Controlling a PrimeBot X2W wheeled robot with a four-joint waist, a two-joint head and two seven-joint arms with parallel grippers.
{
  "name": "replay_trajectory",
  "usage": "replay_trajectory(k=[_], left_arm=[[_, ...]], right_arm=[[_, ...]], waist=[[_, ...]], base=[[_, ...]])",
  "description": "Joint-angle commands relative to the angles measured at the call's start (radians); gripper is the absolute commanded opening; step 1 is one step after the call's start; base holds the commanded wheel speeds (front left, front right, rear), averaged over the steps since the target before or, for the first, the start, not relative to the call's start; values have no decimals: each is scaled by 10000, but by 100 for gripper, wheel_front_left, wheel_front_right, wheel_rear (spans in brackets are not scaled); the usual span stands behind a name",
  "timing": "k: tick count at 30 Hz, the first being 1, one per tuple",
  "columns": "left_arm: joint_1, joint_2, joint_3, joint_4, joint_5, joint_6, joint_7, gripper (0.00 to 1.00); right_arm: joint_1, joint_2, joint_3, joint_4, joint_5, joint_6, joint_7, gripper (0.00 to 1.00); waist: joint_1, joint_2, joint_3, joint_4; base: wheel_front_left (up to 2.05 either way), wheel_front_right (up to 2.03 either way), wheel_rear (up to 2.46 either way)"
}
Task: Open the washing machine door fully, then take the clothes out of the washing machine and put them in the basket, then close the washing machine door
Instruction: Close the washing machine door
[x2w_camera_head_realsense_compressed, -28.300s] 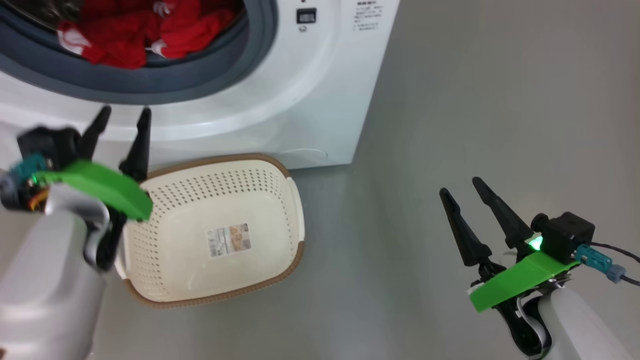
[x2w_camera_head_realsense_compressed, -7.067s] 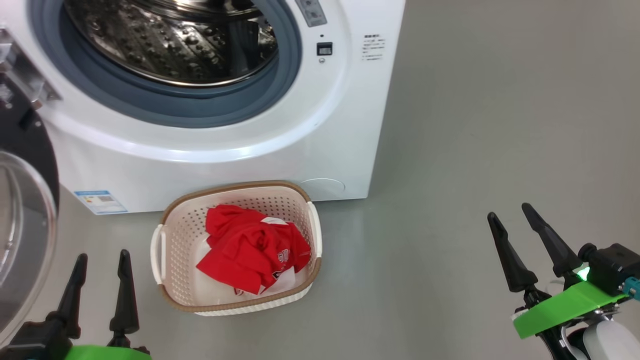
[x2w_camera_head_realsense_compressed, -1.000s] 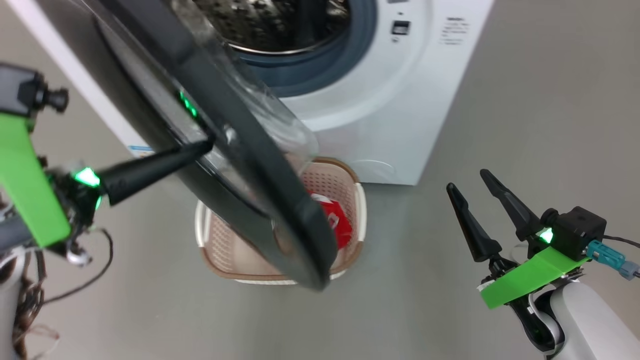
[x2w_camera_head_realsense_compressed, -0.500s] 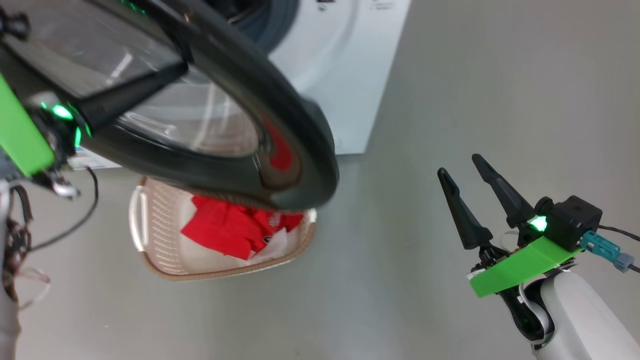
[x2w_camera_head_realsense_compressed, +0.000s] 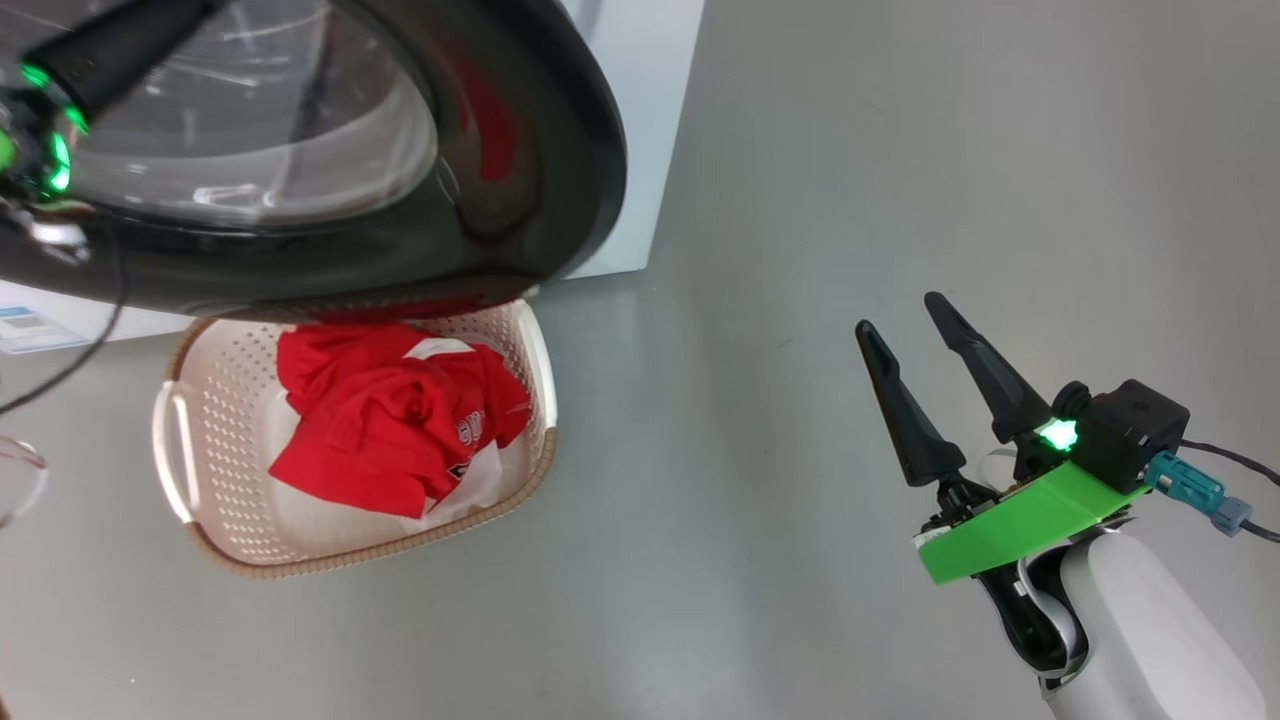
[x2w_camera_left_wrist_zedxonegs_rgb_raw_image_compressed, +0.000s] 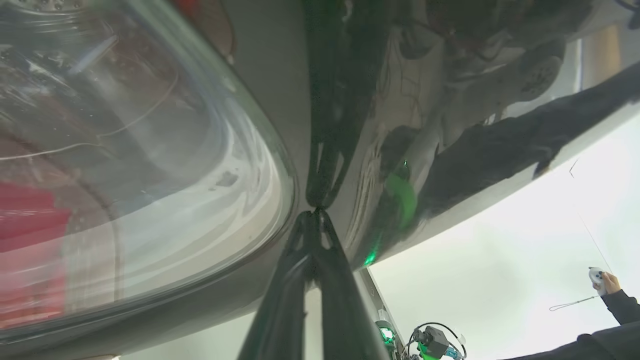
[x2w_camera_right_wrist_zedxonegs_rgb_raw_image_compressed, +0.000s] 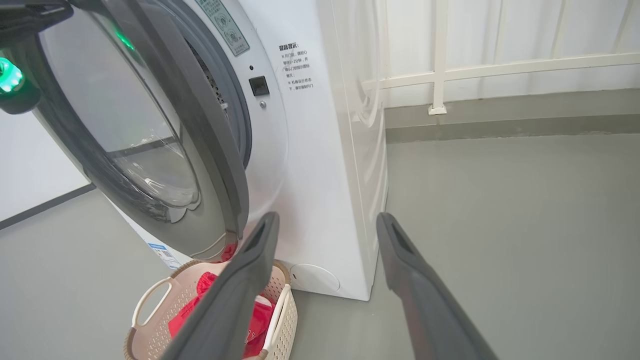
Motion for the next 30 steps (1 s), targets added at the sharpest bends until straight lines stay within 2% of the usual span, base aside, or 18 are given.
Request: replay_trajectory(k=[1,7,17,18,21,22,23,24,30], left_arm=[[-462,627,349,-105,119,-104,-191,0],[-409,802,197,72,40,-104,-549,0],[763,901,72,-662,-414,-104,-1019,2],[916,919,61,-763,-414,-104,-1092,23],[1461,996,36,-1056,-394,-104,-1351,48],[1668,1026,24,-1155,-373,-104,-1454,74],[1886,1051,15,-1252,-341,-104,-1584,90],[2119,1046,9,-1346,-361,-104,-1704,100],[3366,1063,-39,-1647,-332,-104,-2391,100]], right_arm=[[-80,42,160,-268,-125,16,-46,100],[-30,58,94,-264,-154,16,-46,100],[46,-188,121,-160,-125,16,-46,100],[50,-214,129,-153,-117,16,-46,100],[93,-295,134,-120,-90,16,-46,100],[116,-327,134,-103,-74,16,-46,100],[142,-357,137,-88,-58,16,-46,100],[173,-381,132,-81,-48,16,-46,100],[327,-514,134,-49,0,16,-46,100]], waist=[[0,-1,52,-84],[0,-1,-10,-36],[0,-1,-382,503],[0,-1,-426,556],[0,-1,-574,729],[0,-1,-630,789],[0,-1,-684,847],[0,-1,-740,909],[0,-1,-963,1220]], base=[[0,0,0],[0,0,0],[0,0,0],[0,0,0],[0,0,0],[0,0,0],[0,0,0],[0,0,0],[0,0,0]])
